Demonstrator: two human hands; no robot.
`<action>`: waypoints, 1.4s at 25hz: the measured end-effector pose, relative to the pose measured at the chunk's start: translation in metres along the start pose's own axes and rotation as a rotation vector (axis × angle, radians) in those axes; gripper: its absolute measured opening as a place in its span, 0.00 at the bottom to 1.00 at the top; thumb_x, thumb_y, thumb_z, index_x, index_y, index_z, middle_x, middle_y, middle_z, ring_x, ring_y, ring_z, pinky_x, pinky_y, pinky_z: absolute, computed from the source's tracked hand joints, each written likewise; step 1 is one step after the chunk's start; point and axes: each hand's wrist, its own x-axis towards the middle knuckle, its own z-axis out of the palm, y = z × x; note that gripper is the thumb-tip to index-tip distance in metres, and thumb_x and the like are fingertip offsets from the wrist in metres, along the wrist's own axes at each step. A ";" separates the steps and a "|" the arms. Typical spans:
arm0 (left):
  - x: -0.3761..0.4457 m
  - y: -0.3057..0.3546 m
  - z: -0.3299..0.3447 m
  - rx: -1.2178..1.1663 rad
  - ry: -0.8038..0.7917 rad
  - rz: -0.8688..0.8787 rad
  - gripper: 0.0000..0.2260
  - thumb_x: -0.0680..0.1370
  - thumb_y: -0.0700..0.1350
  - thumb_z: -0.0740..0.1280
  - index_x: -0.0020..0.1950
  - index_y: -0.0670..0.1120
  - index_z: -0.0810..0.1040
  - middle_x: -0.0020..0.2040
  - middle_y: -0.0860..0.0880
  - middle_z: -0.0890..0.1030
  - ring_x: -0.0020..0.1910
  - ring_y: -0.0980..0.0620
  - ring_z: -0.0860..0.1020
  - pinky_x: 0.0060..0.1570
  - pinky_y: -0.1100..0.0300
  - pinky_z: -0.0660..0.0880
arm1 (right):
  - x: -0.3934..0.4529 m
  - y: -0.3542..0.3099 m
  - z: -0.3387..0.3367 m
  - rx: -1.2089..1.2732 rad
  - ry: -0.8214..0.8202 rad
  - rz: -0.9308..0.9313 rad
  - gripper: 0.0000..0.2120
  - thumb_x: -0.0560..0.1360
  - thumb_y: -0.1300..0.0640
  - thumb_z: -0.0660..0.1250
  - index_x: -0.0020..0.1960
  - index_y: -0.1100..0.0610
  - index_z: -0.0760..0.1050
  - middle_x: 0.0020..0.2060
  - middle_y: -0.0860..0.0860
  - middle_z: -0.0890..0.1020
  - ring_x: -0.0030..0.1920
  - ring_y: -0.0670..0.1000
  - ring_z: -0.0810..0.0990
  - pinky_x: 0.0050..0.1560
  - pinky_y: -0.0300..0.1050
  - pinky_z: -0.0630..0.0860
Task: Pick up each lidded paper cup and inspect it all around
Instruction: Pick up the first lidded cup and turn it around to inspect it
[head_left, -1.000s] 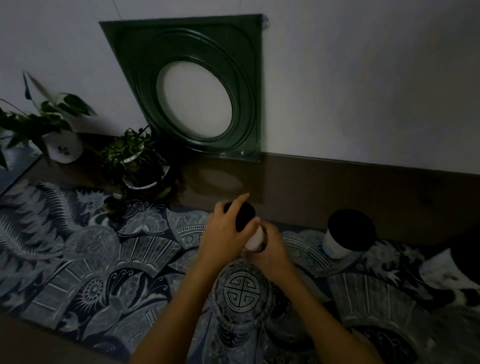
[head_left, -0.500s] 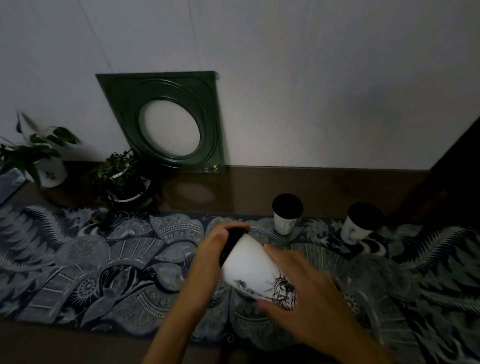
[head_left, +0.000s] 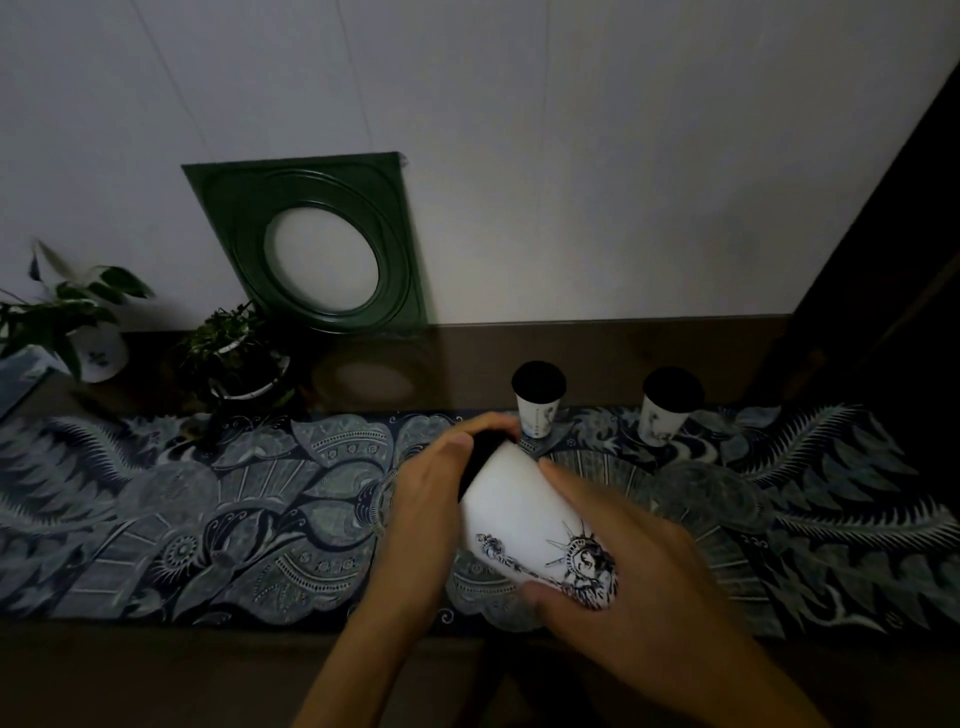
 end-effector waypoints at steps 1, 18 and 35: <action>-0.002 0.001 0.001 0.005 0.004 -0.009 0.18 0.76 0.50 0.56 0.49 0.53 0.87 0.53 0.53 0.87 0.55 0.55 0.83 0.55 0.57 0.77 | -0.002 -0.001 0.000 0.017 -0.009 0.014 0.42 0.62 0.30 0.67 0.71 0.27 0.52 0.64 0.34 0.72 0.61 0.40 0.75 0.60 0.48 0.77; -0.003 0.026 -0.002 0.075 -0.019 0.004 0.16 0.83 0.44 0.58 0.51 0.51 0.86 0.51 0.51 0.87 0.51 0.52 0.84 0.52 0.56 0.79 | -0.014 -0.007 -0.007 -0.216 0.046 -0.078 0.41 0.63 0.31 0.65 0.73 0.37 0.57 0.62 0.39 0.73 0.51 0.42 0.80 0.46 0.41 0.81; -0.009 0.028 -0.010 0.024 -0.113 0.074 0.17 0.79 0.49 0.58 0.55 0.45 0.85 0.56 0.46 0.86 0.56 0.45 0.82 0.58 0.50 0.78 | -0.014 -0.024 -0.019 0.894 -0.169 0.367 0.28 0.64 0.49 0.76 0.64 0.45 0.75 0.49 0.50 0.86 0.38 0.50 0.86 0.34 0.46 0.82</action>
